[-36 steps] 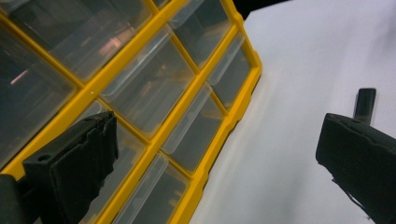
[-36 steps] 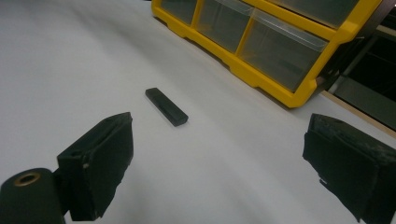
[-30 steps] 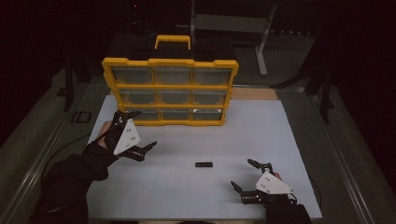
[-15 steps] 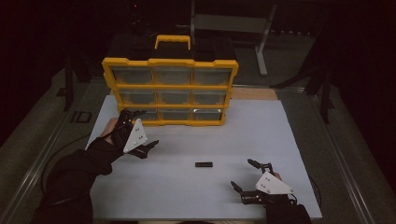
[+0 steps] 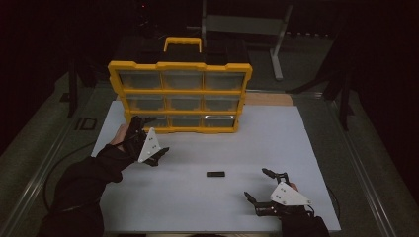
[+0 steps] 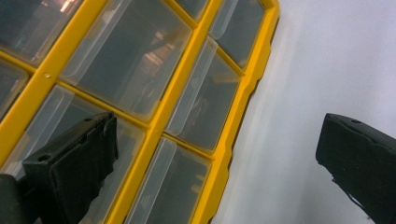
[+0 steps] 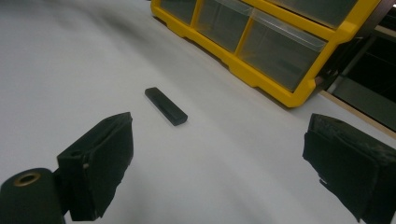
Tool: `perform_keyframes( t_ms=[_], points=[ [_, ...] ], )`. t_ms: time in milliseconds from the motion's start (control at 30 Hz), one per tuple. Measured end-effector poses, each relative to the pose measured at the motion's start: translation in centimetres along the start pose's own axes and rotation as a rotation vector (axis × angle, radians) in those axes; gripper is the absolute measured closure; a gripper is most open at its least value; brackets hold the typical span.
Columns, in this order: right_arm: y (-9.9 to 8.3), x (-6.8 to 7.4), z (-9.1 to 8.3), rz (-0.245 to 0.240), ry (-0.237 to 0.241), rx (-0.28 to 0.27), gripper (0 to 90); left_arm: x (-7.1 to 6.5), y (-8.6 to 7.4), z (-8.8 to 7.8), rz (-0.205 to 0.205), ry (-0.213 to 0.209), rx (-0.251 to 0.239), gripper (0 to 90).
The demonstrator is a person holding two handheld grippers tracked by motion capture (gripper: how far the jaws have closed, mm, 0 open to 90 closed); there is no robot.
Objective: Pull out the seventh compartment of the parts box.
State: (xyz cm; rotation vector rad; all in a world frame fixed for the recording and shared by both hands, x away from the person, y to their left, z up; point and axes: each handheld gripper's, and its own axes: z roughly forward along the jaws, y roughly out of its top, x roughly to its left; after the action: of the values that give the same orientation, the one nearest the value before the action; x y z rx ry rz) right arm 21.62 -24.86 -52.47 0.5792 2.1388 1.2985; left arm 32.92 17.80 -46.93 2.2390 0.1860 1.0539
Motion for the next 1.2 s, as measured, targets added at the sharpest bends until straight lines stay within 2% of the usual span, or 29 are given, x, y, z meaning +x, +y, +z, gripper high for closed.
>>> perform_keyframes(
  t_ms=[133, 333, 433, 833, 1100, 1200],
  points=[
    [0.0, 0.0, 0.0, -0.001, -0.002, -0.001, 8.6, -0.2, -0.1, 0.4, 0.042, 0.011, -0.009, 0.0],
    [0.0, 0.0, 0.0, -0.002, -0.001, -0.001, 8.6, -0.3, -0.3, 1.1, 0.058, 0.006, 0.003, 0.0],
    [0.0, 0.0, 0.0, 0.002, -0.002, -0.001, 8.7, -0.3, -0.4, 1.6, 0.080, 0.007, 0.011, 0.0],
    [0.0, 0.0, -0.1, 0.002, 0.001, -0.002, 8.6, -0.2, -1.0, 3.3, 0.099, 0.002, 0.030, 0.0],
    [-0.1, 0.0, -0.1, 0.004, 0.000, 0.000, 8.7, 0.0, -1.8, 4.4, 0.140, 0.003, 0.035, 1.3],
    [-0.1, 0.0, -0.2, 0.003, 0.000, 0.000, 8.6, 0.1, -2.0, 4.8, 0.137, 0.001, 0.041, 1.3]
  ],
)
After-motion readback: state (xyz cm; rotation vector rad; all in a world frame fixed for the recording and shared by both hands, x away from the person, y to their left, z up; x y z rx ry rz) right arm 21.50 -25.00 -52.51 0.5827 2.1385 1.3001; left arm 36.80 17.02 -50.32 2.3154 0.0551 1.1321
